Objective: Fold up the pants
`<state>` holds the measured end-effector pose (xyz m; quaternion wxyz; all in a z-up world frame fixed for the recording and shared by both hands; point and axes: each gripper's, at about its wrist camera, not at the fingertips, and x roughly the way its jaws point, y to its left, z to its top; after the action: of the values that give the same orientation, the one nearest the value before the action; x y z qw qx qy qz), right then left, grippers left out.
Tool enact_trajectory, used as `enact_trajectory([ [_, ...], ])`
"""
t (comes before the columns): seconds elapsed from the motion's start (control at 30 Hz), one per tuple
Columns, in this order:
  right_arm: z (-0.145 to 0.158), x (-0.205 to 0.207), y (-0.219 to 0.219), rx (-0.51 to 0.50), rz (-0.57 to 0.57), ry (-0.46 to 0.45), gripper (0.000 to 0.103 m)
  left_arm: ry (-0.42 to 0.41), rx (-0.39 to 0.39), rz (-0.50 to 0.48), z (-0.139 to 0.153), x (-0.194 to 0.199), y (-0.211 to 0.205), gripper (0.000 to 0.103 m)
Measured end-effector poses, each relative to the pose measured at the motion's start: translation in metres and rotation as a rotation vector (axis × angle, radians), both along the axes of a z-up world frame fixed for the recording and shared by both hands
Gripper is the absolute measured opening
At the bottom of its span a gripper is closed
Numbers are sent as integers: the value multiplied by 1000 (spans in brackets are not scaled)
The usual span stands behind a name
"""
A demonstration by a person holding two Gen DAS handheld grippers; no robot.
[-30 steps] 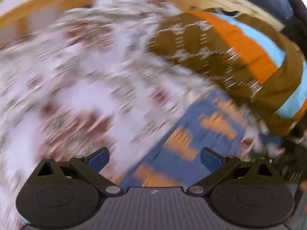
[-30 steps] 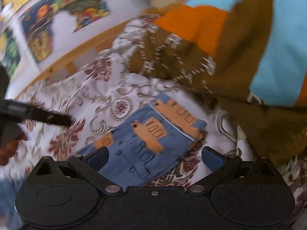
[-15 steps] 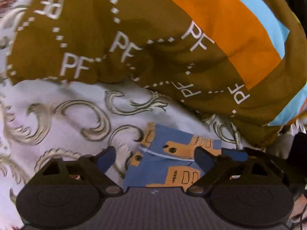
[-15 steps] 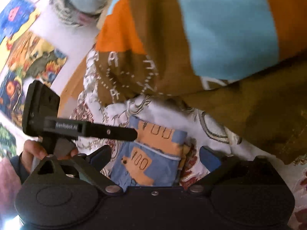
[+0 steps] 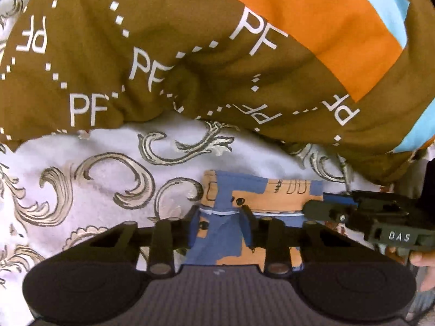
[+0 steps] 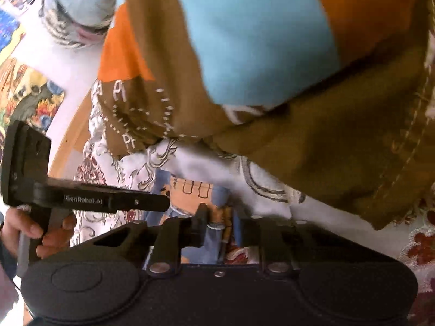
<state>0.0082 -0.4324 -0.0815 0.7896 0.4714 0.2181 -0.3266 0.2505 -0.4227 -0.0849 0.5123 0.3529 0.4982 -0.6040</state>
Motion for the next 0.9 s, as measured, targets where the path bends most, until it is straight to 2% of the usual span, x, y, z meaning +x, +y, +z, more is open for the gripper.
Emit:
enact_trajectory([
  [0.13, 6, 2, 5, -56, 20, 20, 12, -64, 4, 19, -1, -15, -2, 18],
  [0.23, 14, 2, 11, -127, 16, 37, 11, -146, -23, 30, 5, -35, 1, 15],
  [0.3, 20, -1, 14, -177, 12, 41, 11, -190, -74, 40, 13, -47, 5, 14],
  [0.43, 28, -3, 16, -259, 5, 52, 11, -214, -170, 91, 27, -60, 7, 13],
  [0.53, 23, -1, 13, -261, 6, 92, 11, -213, -209, 113, 25, -62, 2, 14],
  [0.67, 13, -1, 1, -217, -20, 107, 11, -215, -198, 100, -1, -63, -4, 16],
  [0.7, 13, -1, 0, -217, -22, 107, 11, -206, -209, 119, -5, -61, -3, 19],
  [0.77, 13, 0, 0, -221, -17, 113, 11, -203, -239, 182, -2, -55, 5, 43],
  [0.8, 12, 1, -1, -222, -14, 116, 12, -217, -253, 223, 3, -47, 12, 66],
  [0.83, 12, 2, -1, -222, -12, 119, 12, -242, -283, 275, 11, -42, 24, 80],
  [0.9, 11, 3, -1, -223, -8, 121, 13, -274, -347, 352, 26, -36, 55, 88],
])
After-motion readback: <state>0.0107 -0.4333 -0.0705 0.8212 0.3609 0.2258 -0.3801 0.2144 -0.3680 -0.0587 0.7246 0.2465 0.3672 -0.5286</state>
